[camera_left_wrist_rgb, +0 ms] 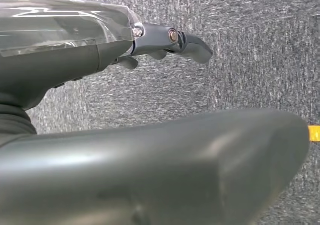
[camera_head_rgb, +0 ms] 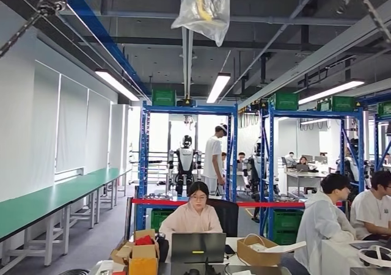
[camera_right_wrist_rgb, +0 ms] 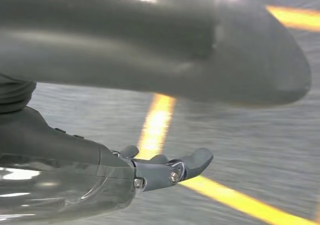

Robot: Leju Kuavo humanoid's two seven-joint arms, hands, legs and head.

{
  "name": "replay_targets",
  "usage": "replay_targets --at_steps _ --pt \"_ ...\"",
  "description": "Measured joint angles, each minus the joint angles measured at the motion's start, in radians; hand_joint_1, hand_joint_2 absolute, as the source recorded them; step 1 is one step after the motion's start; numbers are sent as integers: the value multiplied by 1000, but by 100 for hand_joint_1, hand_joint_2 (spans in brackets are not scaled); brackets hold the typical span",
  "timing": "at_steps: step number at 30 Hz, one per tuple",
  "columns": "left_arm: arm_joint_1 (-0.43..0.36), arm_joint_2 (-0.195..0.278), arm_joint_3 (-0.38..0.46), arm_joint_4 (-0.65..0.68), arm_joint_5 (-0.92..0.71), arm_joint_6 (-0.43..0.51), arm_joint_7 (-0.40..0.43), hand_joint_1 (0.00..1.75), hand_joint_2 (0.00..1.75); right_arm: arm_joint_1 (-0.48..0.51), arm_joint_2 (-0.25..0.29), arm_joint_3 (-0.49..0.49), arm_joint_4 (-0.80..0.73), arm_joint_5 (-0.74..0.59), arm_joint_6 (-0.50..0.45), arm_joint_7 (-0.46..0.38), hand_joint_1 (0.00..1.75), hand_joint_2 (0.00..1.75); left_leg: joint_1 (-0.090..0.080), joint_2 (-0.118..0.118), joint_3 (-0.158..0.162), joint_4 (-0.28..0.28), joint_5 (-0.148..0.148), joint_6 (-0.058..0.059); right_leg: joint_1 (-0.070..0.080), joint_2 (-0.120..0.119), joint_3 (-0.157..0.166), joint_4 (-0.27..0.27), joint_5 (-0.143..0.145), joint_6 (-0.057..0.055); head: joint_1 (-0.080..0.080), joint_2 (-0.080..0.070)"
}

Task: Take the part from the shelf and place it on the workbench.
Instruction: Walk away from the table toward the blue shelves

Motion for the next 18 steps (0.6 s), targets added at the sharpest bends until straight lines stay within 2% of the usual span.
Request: replay_targets --at_steps 2,3,4,5,6,7,8,9,10,12,13,14,15,17,18 --pt "2 -7 1 0 -6 0 4 0 0 17 0 -1 29 3 -5 107 0 0 0 3 -11 -5 3 15 -1 3 -13 6 9 9 0 0" --pt "3 -9 2 0 -8 0 6 0 0 27 1 -2 40 1 -5 158 0 0 1 7 -20 -4 12 25 -2 6 -20 18 -10 15 0 0" --pt "4 -12 4 0 -9 0 7 0 0 36 1 -2 48 -3 -4 200 0 0 2 10 -31 -4 23 33 -6 8 -30 49 -49 22 0 0" --pt "3 -13 6 0 -10 0 7 0 0 42 2 -3 53 -6 -4 229 0 0 1 13 -43 -3 33 39 -11 10 -42 100 -103 30 0 1" --pt "2 -13 8 0 -11 0 7 0 0 46 3 -4 58 -10 -3 251 0 0 0 16 -56 -3 44 42 -15 10 -54 162 -154 35 0 1" --pt "1 -13 10 0 -11 0 7 0 0 48 3 -5 62 -15 -1 269 0 0 -2 19 -70 -1 55 43 -18 11 -62 224 -188 39 0 0" --pt "1 -13 13 0 -12 0 7 0 0 48 4 -7 66 -20 2 286 0 0 -4 21 -84 0 64 44 -20 11 -60 266 -197 42 0 0" --pt "1 -13 15 0 -12 0 7 0 0 48 4 -10 68 -24 3 302 0 0 -5 23 -98 2 74 44 -20 11 -45 278 -185 42 0 0" --pt "1 -13 16 0 -12 0 7 0 0 49 4 -13 70 -28 4 315 0 0 -7 23 -113 3 85 43 -20 11 -12 253 -158 39 -1 0" --pt "1 -15 20 0 -12 0 7 0 0 50 5 -20 71 -32 5 326 0 0 -12 23 -135 4 104 41 -15 17 99 118 -116 24 0 0" --pt "1 -17 22 0 -11 0 6 0 0 50 5 -23 71 -32 5 328 0 0 -14 22 -143 5 113 38 -12 20 158 34 -113 14 0 0" --pt "1 -19 23 0 -11 0 6 0 0 50 5 -26 71 -32 5 328 0 0 -14 22 -150 5 122 34 -8 23 198 -30 -118 7 0 0" --pt "0 -20 24 0 -11 0 5 0 0 50 5 -27 72 -33 5 328 0 0 -14 22 -156 5 131 30 -4 24 220 -70 -122 3 0 0" --pt "0 -20 27 0 -10 0 3 0 0 49 6 -30 74 -33 5 323 0 0 -9 21 -170 7 141 20 -1 20 216 -94 -111 -4 0 0" --pt "0 -21 28 0 -10 0 2 0 0 49 7 -31 74 -33 5 319 0 0 -7 19 -179 17 125 16 -2 17 209 -97 -101 -10 0 0"
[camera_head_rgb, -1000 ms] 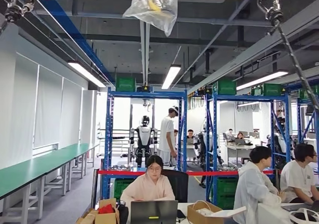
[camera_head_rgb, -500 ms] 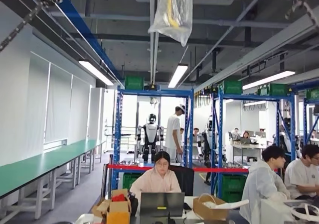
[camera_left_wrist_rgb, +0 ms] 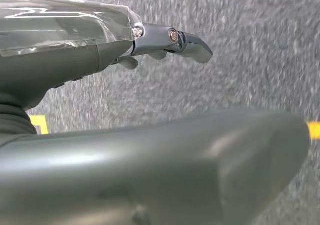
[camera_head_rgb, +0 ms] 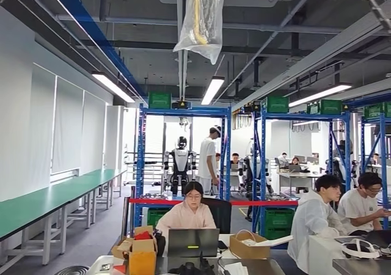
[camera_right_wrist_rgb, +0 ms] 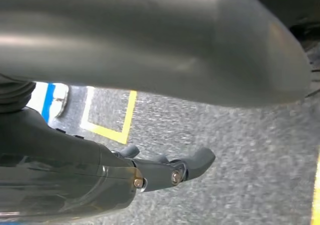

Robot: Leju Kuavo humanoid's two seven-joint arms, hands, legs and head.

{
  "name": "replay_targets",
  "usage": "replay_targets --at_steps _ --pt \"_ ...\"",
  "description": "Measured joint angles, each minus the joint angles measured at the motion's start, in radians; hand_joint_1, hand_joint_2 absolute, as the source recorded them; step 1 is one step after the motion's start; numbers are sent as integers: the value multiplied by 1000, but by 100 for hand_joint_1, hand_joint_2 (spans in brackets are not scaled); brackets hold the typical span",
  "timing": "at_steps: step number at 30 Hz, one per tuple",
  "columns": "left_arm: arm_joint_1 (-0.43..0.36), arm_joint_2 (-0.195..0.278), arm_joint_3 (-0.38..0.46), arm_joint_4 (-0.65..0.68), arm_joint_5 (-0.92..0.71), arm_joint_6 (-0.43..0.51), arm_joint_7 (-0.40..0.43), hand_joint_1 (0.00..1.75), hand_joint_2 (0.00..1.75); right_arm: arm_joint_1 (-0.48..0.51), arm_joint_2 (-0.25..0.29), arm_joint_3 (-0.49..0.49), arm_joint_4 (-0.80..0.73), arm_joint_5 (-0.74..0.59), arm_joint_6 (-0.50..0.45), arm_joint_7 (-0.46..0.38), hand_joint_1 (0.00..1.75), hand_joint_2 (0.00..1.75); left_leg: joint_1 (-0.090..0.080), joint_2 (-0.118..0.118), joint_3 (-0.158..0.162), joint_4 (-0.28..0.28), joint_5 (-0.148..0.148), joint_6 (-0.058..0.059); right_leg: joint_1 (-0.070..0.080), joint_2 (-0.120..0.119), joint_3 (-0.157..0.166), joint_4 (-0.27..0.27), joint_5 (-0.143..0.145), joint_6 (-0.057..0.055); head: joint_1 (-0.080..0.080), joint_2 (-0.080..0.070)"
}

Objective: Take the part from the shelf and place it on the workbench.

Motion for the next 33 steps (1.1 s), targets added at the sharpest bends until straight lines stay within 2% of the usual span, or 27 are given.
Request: replay_targets --at_steps 1,2,4,5,6,7,9,10,11,12,14,15,16,17,19,20,21,22,24,25,26,27,30,31,33 --pt "1 -1 1 0 0 0 -2 0 0 0 1 -2 0 0 0 -6 0 0 1 -2 -12 28 -32 -3 -1 -4 -10 -2 11 -7 0 0" --pt "1 -2 2 0 -1 -1 -4 0 0 0 2 -3 1 1 0 -11 0 0 2 -3 -29 76 -79 -6 -3 -7 -22 1 19 -13 0 0" --pt "2 -4 3 0 -1 -1 -7 0 0 1 2 -4 1 2 0 -19 0 0 3 -3 -64 205 -162 -12 -1 -10 -53 17 29 -18 1 0" --pt "2 -4 4 0 1 -2 -9 0 0 1 2 -4 1 3 0 -21 0 0 3 -3 -72 257 -179 -14 -1 -11 -70 28 32 -17 1 0" --pt "1 -4 5 0 2 -2 -11 0 0 0 2 -4 1 3 0 -23 0 0 4 -3 -68 280 -175 -16 -1 -11 -86 38 34 -17 1 0" --pt "1 -4 7 0 3 -3 -12 0 0 0 3 -4 1 4 0 -25 0 0 6 -3 -46 268 -154 -18 -2 -12 -101 49 36 -15 1 0" --pt "1 -4 11 0 6 -6 -11 0 0 0 3 -5 1 4 0 -22 0 0 10 -3 35 152 -104 -21 -2 -13 -123 70 38 -11 1 0" --pt "0 -5 13 0 7 -7 -6 0 0 -1 3 -5 1 3 0 -15 0 0 11 -3 73 90 -91 -20 -1 -13 -134 80 39 -8 1 0" --pt "-1 -5 15 0 7 -8 1 0 0 -2 3 -7 2 2 1 -6 0 0 11 -4 95 48 -89 -19 1 -13 -142 89 41 -3 0 0" --pt "-2 -6 17 0 7 -9 10 0 0 -3 2 -9 2 1 2 6 0 0 11 -4 103 27 -92 -17 2 -12 -150 96 44 3 0 0" --pt "-3 -8 23 0 7 -10 25 0 0 -3 0 -14 4 2 6 29 0 0 11 -4 97 19 -90 -8 3 -11 -159 102 50 15 0 0" --pt "-3 -10 25 0 7 -10 30 0 0 -3 -1 -16 4 3 9 38 0 0 13 -4 93 17 -87 -2 3 -9 -165 109 43 22 0 0" --pt "-3 -12 28 0 7 -11 33 0 0 -2 -3 -18 5 4 11 46 0 0 16 -3 89 16 -82 5 1 -7 -175 131 24 30 0 0" --pt "-4 -13 30 0 7 -12 35 0 0 -2 -5 -20 5 4 12 52 0 0 17 -2 85 15 -77 13 -2 -5 -191 173 -7 37 0 0" --pt "-3 -13 34 0 7 -12 37 0 0 0 -6 -21 5 5 14 60 0 0 15 -1 75 15 -69 21 -11 -4 -237 303 -79 47 0 0" --pt "-3 -13 36 0 7 -12 38 0 0 1 -7 -22 5 6 14 62 0 0 14 0 71 16 -65 23 -14 -4 -254 357 -100 50 0 0" --pt "-3 -13 39 0 7 -12 39 0 0 2 -8 -23 5 6 14 64 0 44 13 1 68 16 -62 24 -17 -4 -255 379 -104 51 0 0" --pt "-3 -14 41 0 7 -12 40 0 0 2 -8 -23 5 6 14 66 0 87 12 1 66 16 -59 23 -18 -4 -235 359 -89 51 0 0" --pt "-3 -15 43 0 7 -13 43 0 0 2 -10 -25 5 7 13 69 0 175 11 0 66 16 -55 21 -17 -3 -152 225 -30 43 0 0" --pt "-4 -16 44 0 7 -14 43 0 0 2 -11 -26 5 8 14 71 0 175 10 0 65 16 -54 18 -15 -2 -112 154 -8 36 0 0" --pt "-4 -18 44 0 7 -15 43 0 0 1 -13 -26 5 9 14 72 0 175 8 0 63 17 -53 15 -13 -1 -86 103 5 31 0 0" --pt "-5 -19 44 0 7 -17 43 0 44 0 -14 -27 5 12 14 76 0 175 7 0 59 19 -52 14 -11 0 -75 76 7 29 0 0" --pt "-6 -20 45 0 5 -20 42 0 175 1 -15 -28 6 18 13 92 0 44 7 0 54 21 -50 12 -9 0 -78 68 7 30 0 0" --pt "-6 -21 45 0 4 -21 41 0 175 2 -15 -29 6 18 13 96 0 0 8 0 53 20 -48 9 -8 0 -79 68 8 28 0 0" --pt "-6 -22 46 0 4 -21 40 0 175 3 -16 -30 6 16 12 99 0 0 10 0 53 17 -45 5 -6 -1 -80 69 10 25 0 0"
